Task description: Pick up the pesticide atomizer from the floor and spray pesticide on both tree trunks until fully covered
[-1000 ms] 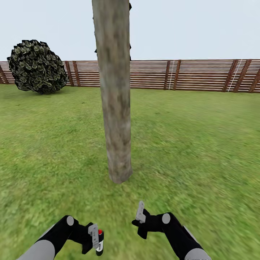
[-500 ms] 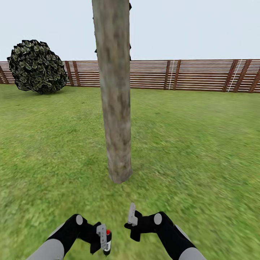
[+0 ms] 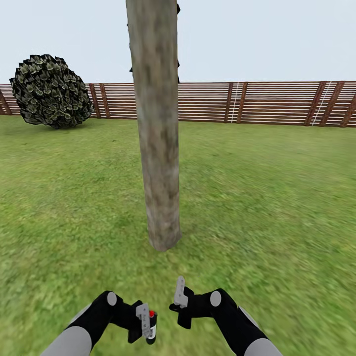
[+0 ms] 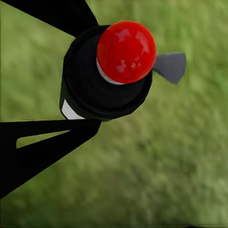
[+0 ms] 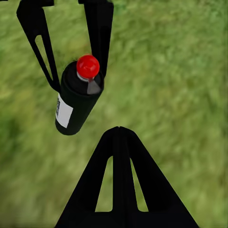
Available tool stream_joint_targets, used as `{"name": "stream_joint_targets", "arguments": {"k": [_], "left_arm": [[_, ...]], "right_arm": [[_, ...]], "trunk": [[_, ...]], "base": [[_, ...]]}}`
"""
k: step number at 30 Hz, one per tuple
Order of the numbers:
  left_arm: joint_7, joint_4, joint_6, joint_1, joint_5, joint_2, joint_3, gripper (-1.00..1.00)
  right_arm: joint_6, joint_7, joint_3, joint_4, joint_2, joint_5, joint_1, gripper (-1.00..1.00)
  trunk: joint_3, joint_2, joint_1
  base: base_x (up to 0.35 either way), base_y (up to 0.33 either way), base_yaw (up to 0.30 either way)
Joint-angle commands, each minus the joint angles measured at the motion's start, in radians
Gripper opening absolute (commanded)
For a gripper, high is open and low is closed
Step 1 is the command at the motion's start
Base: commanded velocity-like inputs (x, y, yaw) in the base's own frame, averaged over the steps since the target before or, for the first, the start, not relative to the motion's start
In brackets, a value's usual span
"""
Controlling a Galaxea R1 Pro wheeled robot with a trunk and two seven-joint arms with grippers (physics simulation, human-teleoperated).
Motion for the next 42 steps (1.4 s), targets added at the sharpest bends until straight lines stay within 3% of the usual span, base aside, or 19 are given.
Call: {"name": "stream_joint_targets", "arguments": {"k": [1, 20, 34, 42], "left_arm": [[-0.003, -0.001, -0.01, -0.001, -0.009, -0.005, 0.009, -1.0], [-0.003, -0.002, -0.011, 0.0, -0.006, -0.053, 0.011, -1.0], [0.0, -0.002, -0.013, -0.002, -0.001, -0.068, 0.014, -1.0], [-0.001, -0.002, -0.016, -0.002, 0.061, -0.068, 0.013, -1.0]], "right_arm": [[-0.008, 0.001, -0.001, 0.0, 0.0, 0.011, 0.0, -1.0], [-0.009, 0.0, -0.001, 0.001, 0.0, 0.011, 0.0, -1.0], [-0.009, 0.0, -0.001, 0.002, 0.0, 0.011, 0.0, -1.0], [-0.009, -0.001, -0.002, 0.002, 0.0, 0.011, 0.0, -1.0]], "trunk": [[-0.001, 0.0, 0.0], [-0.001, 0.0, 0.0], [-0.001, 0.0, 0.0], [-0.001, 0.0, 0.0]], "base": [[0.0, 0.0, 0.0], [0.0, 0.0, 0.0], [0.0, 0.0, 0.0], [0.0, 0.0, 0.0]]}}
